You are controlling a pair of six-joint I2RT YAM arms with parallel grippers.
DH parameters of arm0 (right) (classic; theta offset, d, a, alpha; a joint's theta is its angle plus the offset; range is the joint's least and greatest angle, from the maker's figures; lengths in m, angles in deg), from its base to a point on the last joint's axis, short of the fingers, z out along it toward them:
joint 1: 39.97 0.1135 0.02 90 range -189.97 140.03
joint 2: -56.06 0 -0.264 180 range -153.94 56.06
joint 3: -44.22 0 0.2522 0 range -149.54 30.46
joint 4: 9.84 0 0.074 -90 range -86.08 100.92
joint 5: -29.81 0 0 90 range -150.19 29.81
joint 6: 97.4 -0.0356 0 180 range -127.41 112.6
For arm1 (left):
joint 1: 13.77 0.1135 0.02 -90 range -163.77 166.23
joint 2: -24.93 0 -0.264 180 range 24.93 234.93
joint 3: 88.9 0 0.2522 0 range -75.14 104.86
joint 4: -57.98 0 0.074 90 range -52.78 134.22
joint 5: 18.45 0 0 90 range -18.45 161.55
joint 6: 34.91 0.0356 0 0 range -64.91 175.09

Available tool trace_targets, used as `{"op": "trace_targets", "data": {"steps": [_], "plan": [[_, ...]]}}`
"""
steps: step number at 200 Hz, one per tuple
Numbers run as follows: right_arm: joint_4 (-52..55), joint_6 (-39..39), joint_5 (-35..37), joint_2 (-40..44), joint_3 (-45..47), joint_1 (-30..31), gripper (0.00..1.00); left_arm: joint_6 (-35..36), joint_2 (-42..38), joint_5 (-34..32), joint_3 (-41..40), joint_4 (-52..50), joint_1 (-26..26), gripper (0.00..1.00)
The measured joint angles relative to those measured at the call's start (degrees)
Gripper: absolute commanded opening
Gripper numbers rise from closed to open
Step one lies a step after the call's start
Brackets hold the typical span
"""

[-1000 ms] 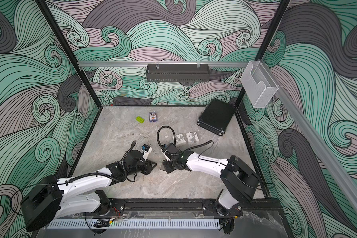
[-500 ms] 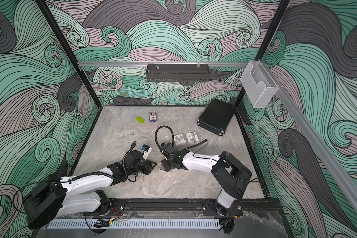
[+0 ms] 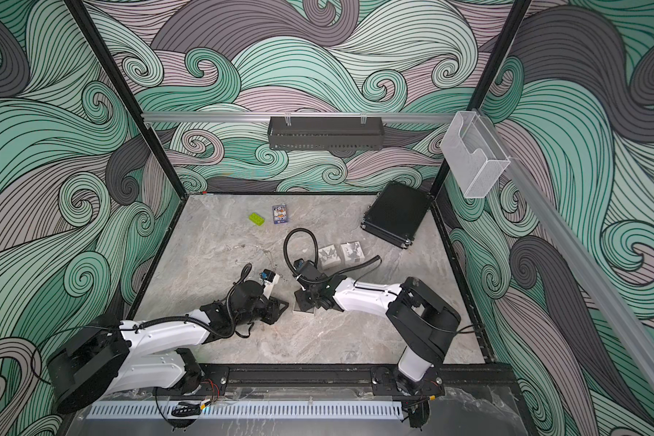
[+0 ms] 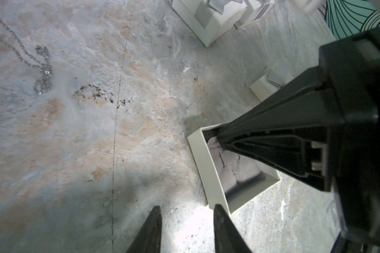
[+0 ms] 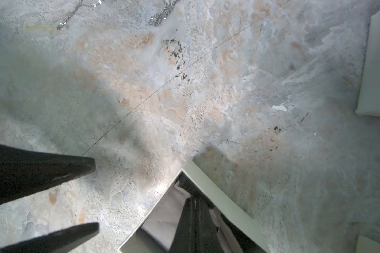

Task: Take the necklace out of the lift-off lid jewelry box
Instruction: Place the inner lining in the jewelry box.

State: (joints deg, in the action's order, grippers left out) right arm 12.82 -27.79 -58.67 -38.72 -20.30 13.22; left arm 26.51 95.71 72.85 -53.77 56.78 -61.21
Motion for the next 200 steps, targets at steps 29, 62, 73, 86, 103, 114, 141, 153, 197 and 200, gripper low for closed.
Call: {"op": "trace_targets", "data": {"steps": [29,62,73,86,103,114,141,153,197,200], "plan": [[-0.57,-0.11,-0.02,0.00,0.00,0.00,0.04,-0.28,0.04,0.00,-0.09,1.18,-0.68,0.39],[-1.07,-0.20,-0.07,0.00,-0.07,0.00,0.04,-0.57,1.31,-0.02,-0.09,2.73,-1.90,0.38],[-1.31,-0.20,-0.13,0.00,-0.15,0.00,0.04,-0.63,1.84,-0.04,-0.09,3.13,-2.29,0.39],[-1.66,-0.22,-0.28,-0.07,-0.26,0.00,0.04,-0.79,2.62,-0.17,-0.09,3.69,-2.82,0.38],[-2.21,-0.33,-0.39,-0.55,-0.52,0.00,0.04,-1.07,3.61,-0.52,-0.09,4.26,-3.50,0.38],[-2.49,-0.46,-0.44,-1.22,-0.81,0.00,0.04,-1.22,4.20,-0.90,-0.09,4.70,-3.87,0.38],[-2.73,-0.72,-0.48,-2.73,-1.03,0.00,0.04,-1.51,5.66,-1.57,-0.09,5.57,-4.39,0.37],[-2.73,-0.90,-0.52,-3.15,-1.03,0.00,0.04,-1.53,6.16,-1.84,-0.09,5.77,-4.46,0.37],[-2.64,-1.27,-0.50,-3.34,-1.03,0.00,0.04,-1.55,7.15,-2.64,-0.09,7.02,-4.85,0.37],[-2.62,-1.27,-0.50,-3.34,-1.03,0.00,0.05,-1.55,7.15,-2.67,-0.09,7.04,-4.85,0.37]]}}
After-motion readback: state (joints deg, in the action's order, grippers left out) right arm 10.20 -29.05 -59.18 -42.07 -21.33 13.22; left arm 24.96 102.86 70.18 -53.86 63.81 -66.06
